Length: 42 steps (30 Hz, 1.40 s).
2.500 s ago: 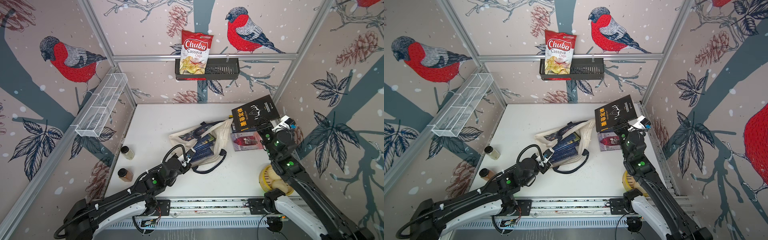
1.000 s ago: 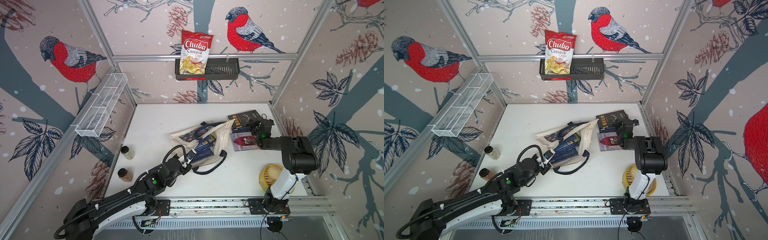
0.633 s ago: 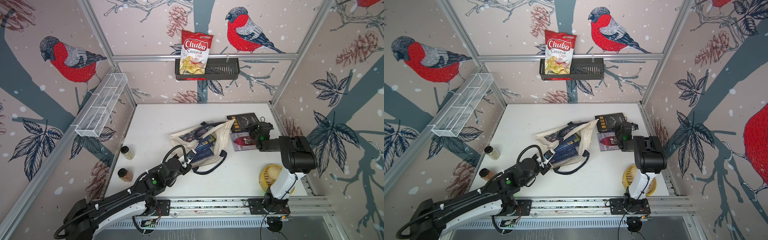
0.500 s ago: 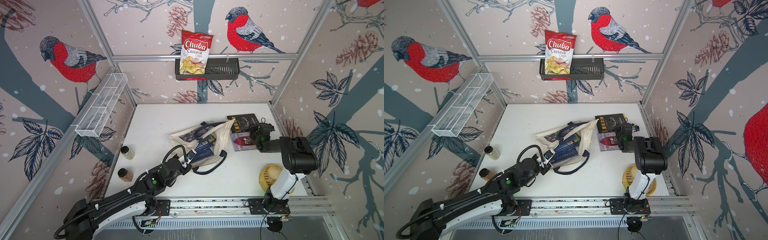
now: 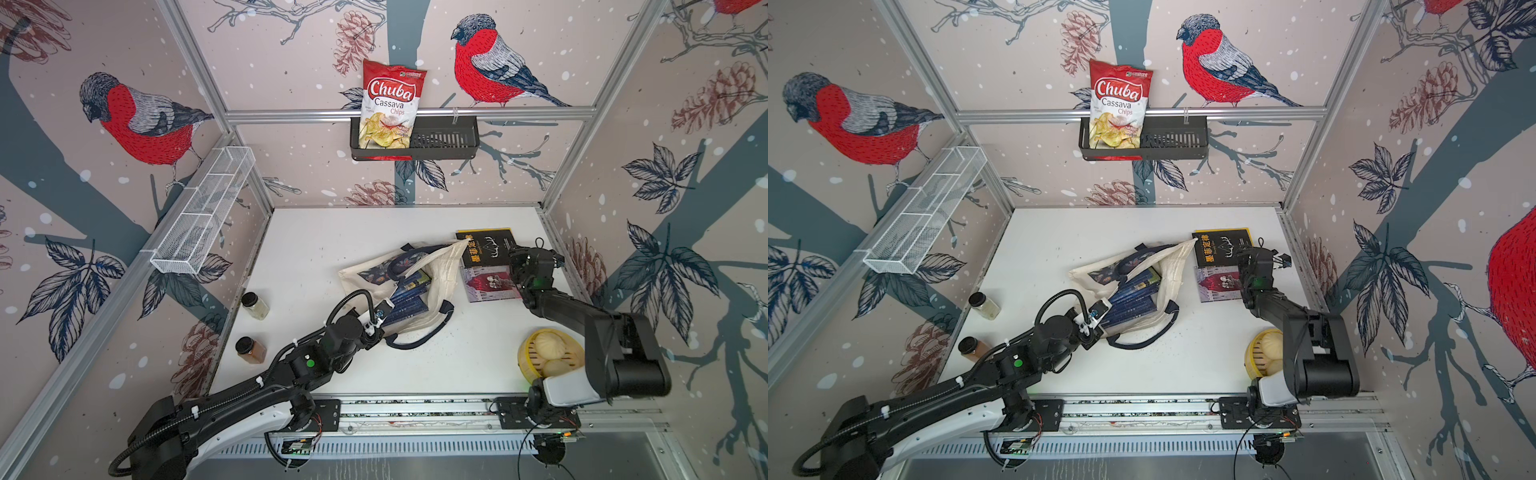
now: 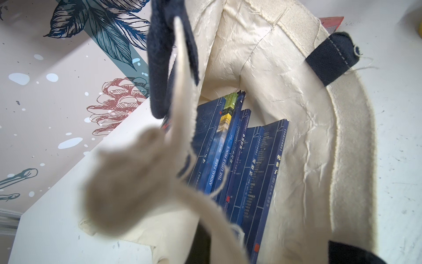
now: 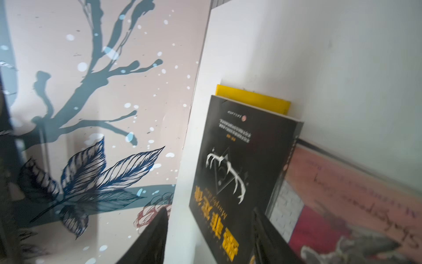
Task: Take out the books from the canvas bag
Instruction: Place the book on the book, then pick up the book from the canvas bag.
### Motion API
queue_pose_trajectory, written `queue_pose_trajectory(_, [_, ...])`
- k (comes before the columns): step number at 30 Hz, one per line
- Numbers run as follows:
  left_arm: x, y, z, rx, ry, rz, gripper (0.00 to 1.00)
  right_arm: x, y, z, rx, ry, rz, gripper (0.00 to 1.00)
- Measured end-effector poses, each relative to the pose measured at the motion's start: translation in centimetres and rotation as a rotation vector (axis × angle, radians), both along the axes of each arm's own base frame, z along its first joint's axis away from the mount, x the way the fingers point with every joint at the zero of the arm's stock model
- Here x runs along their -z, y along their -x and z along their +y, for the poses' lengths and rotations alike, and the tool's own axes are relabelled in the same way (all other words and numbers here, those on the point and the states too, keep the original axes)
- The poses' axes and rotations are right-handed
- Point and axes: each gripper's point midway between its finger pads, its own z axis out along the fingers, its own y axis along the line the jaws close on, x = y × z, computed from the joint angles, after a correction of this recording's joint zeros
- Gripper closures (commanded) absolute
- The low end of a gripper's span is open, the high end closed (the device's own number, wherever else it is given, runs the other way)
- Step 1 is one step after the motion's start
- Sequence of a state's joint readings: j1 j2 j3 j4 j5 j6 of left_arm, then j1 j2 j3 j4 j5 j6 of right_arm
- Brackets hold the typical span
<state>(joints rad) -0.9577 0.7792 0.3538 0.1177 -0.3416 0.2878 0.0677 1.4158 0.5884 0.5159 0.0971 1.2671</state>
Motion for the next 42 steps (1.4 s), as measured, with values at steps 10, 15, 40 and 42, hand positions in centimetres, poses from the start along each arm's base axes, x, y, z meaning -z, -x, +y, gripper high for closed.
queue_pose_trajectory(10, [-0.3, 0.4, 0.3, 0.013, 0.018, -0.007, 1.0, -7.7, 7.8, 14.3, -0.435, 0.059, -0.177, 0.41])
queue_pose_trajectory(15, [0.0, 0.6, 0.0, 0.029, 0.012, -0.001, 1.0, -10.1, 14.0, 22.0, -0.682, 0.05, -0.266, 0.44])
queue_pose_trajectory(40, [0.3, 0.8, -0.2, 0.048, 0.007, 0.01, 1.0, 1.9, 13.2, 36.0, -0.946, 0.067, -0.076, 0.52])
queue_pose_trajectory(42, [0.3, 0.8, -0.2, 0.048, 0.007, 0.01, 1.0, 1.9, 12.7, 36.4, -0.944, 0.063, -0.081, 0.52])
